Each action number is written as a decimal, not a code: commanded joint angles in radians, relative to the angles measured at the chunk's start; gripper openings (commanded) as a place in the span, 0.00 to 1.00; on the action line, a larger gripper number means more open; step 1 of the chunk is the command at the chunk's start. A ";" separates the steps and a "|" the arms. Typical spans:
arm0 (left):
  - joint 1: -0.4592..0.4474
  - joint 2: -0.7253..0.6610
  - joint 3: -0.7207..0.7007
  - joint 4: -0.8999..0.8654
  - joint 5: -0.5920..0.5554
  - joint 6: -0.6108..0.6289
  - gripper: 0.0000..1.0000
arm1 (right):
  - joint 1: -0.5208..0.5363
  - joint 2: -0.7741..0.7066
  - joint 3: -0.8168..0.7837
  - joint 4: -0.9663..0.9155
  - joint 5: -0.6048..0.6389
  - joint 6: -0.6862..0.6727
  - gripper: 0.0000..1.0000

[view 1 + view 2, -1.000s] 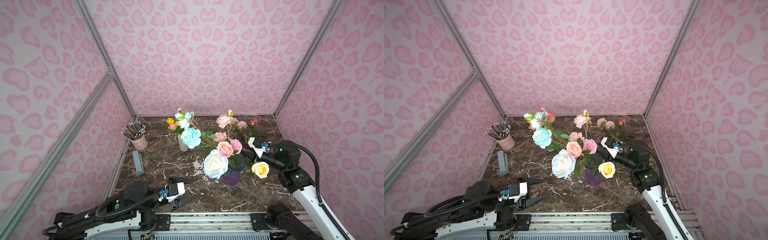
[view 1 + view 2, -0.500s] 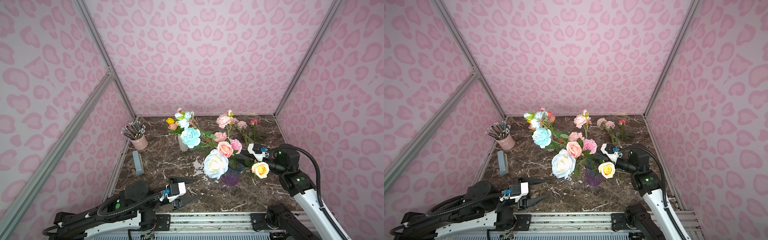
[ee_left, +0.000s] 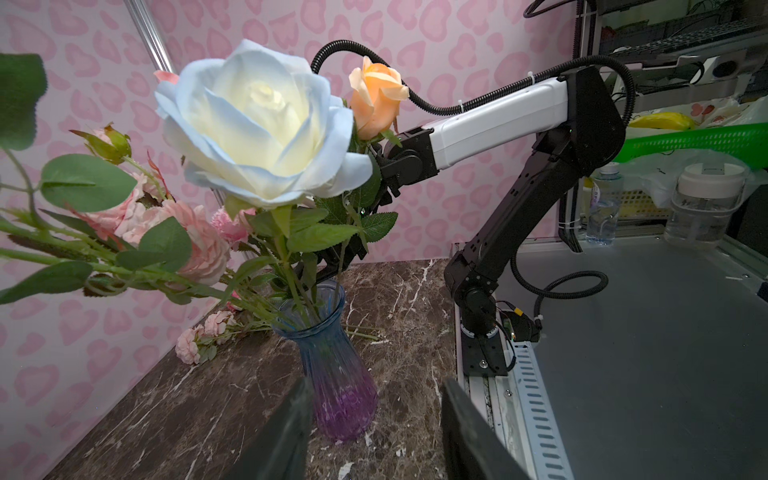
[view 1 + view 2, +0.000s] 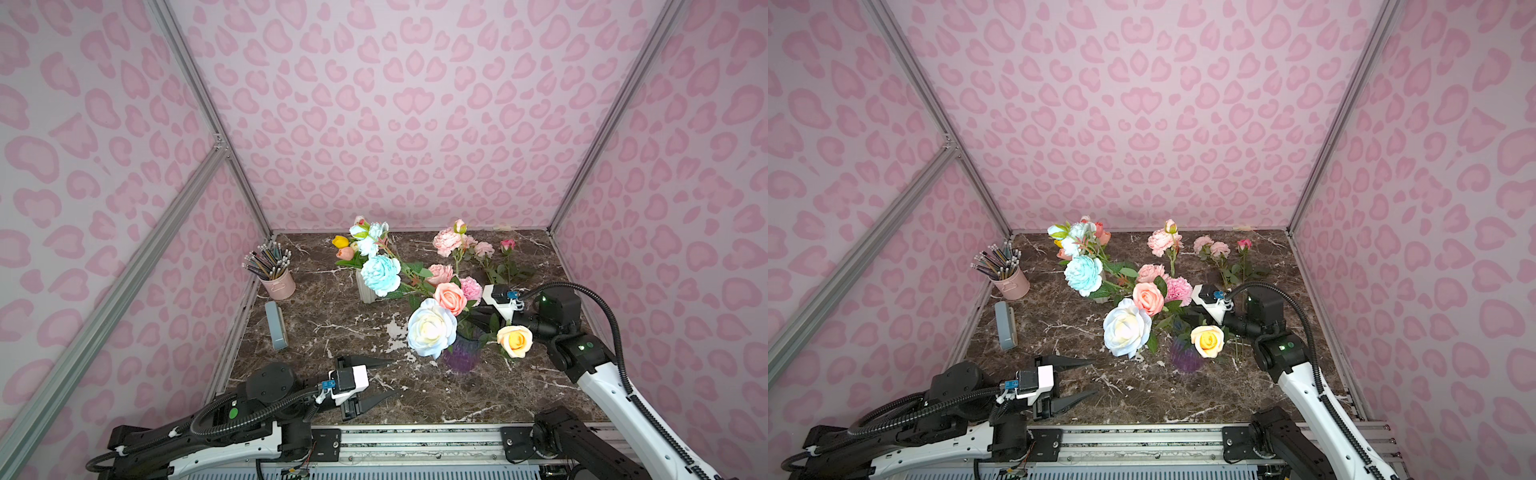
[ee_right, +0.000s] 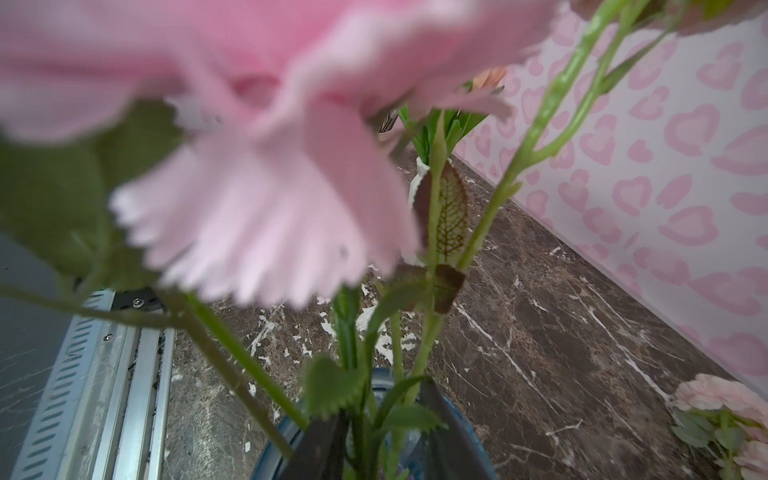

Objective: Pick out pink flowers from the vase
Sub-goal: Pick up the flower from the vase.

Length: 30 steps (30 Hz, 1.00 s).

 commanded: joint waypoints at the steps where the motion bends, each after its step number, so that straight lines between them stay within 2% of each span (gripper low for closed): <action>1: 0.001 -0.001 -0.001 0.035 -0.009 -0.003 0.52 | 0.001 0.011 -0.003 0.060 -0.007 0.009 0.22; 5: 0.000 0.002 0.000 0.036 -0.008 -0.003 0.52 | 0.001 0.003 -0.005 0.072 -0.009 0.017 0.10; 13: 0.001 0.003 0.002 0.036 -0.009 -0.003 0.52 | -0.007 -0.065 0.015 0.096 0.017 0.039 0.02; 21: 0.001 0.014 0.015 0.034 -0.009 -0.003 0.52 | -0.024 -0.113 0.056 0.204 0.071 0.107 0.00; 30: 0.001 0.029 0.043 0.012 -0.017 0.002 0.52 | -0.035 -0.095 0.157 0.288 0.120 0.180 0.00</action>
